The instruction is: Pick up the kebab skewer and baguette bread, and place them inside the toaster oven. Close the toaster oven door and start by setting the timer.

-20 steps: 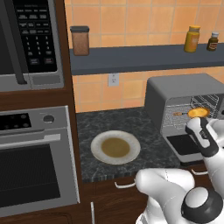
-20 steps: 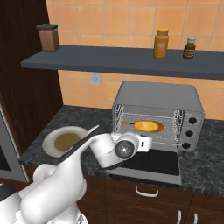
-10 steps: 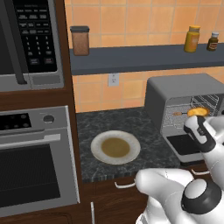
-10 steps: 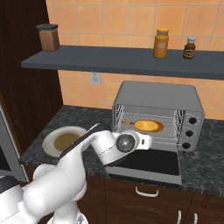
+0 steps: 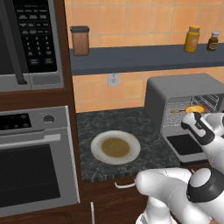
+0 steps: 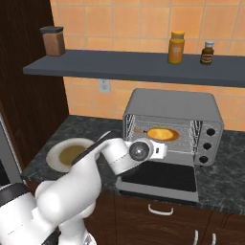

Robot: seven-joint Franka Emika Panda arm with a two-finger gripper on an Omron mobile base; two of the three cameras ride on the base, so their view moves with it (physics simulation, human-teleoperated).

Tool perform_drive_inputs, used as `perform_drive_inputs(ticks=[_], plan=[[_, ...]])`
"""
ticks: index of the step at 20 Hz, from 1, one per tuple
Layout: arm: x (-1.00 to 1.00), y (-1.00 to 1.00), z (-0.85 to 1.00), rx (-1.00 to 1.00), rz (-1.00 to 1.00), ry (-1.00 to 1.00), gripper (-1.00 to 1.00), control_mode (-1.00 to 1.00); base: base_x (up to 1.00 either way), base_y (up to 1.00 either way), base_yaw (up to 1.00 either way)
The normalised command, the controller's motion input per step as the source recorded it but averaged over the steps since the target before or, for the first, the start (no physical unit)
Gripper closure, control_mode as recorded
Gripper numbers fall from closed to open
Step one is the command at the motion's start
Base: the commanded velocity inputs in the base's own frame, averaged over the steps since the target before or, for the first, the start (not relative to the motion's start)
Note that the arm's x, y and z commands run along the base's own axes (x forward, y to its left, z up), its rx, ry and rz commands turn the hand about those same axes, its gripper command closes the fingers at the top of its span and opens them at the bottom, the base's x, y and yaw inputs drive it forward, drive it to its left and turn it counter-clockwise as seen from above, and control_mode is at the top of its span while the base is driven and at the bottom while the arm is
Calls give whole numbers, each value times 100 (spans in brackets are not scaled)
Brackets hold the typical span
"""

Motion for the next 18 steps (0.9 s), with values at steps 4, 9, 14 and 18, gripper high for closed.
perform_drive_inputs(ticks=[4, 9, 14, 18], plan=[[22, 0, -16, 0, 0, -1, -100, -100, 0, 0, 0], [18, 0, -13, 0, 0, -7, -100, -100, 0, 0, 0], [18, 0, -7, 0, 0, -11, -100, -100, 0, 0, 0], [29, 0, 0, 0, 0, -3, -100, -100, 0, 0, 0]])
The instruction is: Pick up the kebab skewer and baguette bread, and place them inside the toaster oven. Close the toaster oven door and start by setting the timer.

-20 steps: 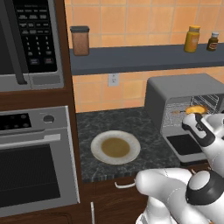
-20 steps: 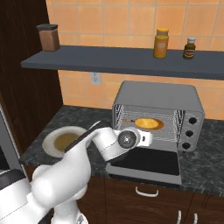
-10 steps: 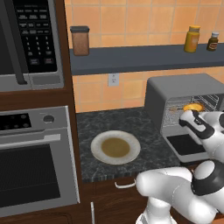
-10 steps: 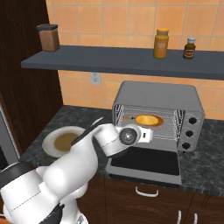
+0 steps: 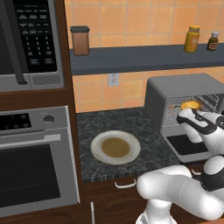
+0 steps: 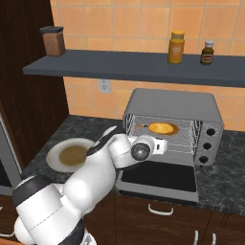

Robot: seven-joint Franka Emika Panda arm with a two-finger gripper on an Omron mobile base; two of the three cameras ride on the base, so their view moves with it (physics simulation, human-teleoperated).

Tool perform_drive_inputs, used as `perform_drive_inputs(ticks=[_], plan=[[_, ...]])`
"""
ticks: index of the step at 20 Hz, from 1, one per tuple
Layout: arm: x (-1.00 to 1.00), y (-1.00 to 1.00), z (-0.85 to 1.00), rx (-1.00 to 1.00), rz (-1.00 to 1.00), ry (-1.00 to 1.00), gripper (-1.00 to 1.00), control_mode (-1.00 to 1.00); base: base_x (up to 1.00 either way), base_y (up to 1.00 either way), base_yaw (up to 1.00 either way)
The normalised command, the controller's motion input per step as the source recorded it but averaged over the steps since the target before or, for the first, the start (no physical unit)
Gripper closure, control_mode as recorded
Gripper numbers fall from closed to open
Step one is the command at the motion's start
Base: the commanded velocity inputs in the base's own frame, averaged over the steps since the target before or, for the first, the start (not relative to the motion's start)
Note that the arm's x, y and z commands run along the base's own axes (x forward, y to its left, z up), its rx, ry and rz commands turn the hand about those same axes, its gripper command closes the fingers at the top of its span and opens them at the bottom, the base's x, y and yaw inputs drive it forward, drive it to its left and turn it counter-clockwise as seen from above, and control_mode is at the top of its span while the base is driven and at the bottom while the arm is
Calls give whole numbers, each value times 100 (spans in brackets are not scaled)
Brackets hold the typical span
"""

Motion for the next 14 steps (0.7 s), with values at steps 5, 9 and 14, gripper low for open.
perform_drive_inputs(ticks=[5, 9, 14], plan=[[29, 0, 0, 0, 1, 0, -100, -100, 0, 0, 0], [16, -1, 0, 0, 3, 0, -100, -100, 0, 0, 0], [17, -1, 0, 0, 4, 0, -100, -100, 0, 0, 0]])
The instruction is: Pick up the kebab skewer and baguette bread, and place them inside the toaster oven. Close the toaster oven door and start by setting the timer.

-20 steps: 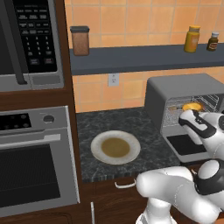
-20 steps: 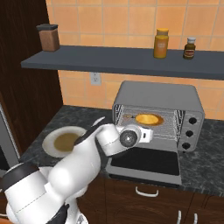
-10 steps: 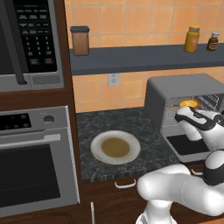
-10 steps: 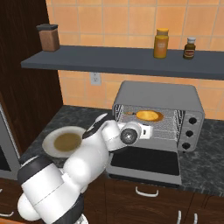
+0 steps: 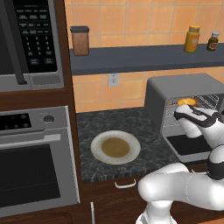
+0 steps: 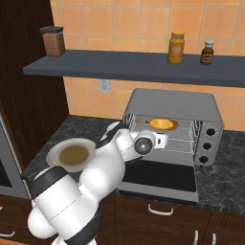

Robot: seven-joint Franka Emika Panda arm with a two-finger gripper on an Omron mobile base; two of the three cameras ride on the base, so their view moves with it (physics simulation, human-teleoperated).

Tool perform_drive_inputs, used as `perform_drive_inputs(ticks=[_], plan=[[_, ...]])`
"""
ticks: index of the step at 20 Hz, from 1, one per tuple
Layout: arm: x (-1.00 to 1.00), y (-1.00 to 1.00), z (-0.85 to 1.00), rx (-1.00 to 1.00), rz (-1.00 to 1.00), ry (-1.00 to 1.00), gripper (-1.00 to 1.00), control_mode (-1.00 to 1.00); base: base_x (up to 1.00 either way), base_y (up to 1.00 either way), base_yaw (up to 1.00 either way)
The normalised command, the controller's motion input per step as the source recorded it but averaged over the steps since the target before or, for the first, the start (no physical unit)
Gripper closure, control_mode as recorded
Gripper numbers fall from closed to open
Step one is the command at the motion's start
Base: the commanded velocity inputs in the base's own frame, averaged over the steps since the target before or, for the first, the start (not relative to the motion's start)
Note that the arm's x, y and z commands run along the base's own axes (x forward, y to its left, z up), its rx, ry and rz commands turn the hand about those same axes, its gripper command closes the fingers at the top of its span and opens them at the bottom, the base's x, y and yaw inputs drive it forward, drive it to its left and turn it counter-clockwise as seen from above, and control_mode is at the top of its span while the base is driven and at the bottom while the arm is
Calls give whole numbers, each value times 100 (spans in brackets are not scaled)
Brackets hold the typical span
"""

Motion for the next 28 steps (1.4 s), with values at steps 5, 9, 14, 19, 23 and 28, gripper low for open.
perform_drive_inputs(ticks=[5, 9, 14, 19, 23, 28], plan=[[8, 0, 0, 0, 4, 0, -100, -100, 0, 0, 0], [-3, -13, 13, 0, 0, -1, -100, -100, 0, 0, 0], [-10, -19, 21, 0, 0, -1, -100, -100, 0, 0, 0], [-57, -50, 10, 0, 0, 0, -100, -100, 0, 0, 0], [-94, -56, 15, 0, 0, 0, -100, -100, 0, 0, 0], [-94, -52, 9, 0, 0, 0, -100, -100, 0, 0, 0]])
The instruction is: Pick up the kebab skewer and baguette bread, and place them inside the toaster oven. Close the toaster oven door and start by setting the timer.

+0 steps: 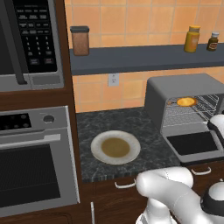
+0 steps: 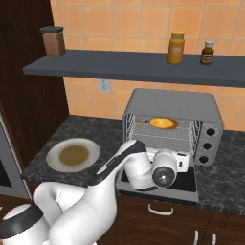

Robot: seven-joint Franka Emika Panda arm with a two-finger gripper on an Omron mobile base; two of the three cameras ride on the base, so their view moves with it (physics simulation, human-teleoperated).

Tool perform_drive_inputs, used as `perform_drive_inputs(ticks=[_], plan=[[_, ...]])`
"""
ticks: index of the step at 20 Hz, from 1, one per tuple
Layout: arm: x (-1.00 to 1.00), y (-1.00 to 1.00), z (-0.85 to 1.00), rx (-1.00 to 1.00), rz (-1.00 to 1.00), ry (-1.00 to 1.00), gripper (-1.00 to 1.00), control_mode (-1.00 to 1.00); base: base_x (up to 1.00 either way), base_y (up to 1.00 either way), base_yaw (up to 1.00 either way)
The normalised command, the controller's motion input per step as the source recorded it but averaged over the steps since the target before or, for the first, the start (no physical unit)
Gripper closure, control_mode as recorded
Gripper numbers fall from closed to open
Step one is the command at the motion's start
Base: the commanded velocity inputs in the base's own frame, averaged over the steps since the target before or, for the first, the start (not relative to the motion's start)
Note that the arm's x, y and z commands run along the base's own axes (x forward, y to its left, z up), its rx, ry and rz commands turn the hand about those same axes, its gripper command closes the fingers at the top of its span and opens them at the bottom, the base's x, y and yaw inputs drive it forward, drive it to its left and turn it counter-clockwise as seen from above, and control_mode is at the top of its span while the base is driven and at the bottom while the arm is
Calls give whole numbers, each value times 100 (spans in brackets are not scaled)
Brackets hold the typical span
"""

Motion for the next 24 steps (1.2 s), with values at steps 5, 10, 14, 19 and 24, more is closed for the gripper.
perform_drive_inputs(ticks=[5, 10, 14, 19, 24], plan=[[-74, -36, 0, 0, 7, 0, -100, -100, 0, 0, 0], [-60, -25, -8, 0, 5, 0, -100, -100, 0, 0, 0], [-55, -7, -12, 0, 1, 0, -100, -100, 0, 0, 0], [-48, 0, -35, 0, 0, 0, -100, -100, 0, 0, 0], [-38, 0, -43, 0, 1, 0, -100, -100, 0, 0, 0]])
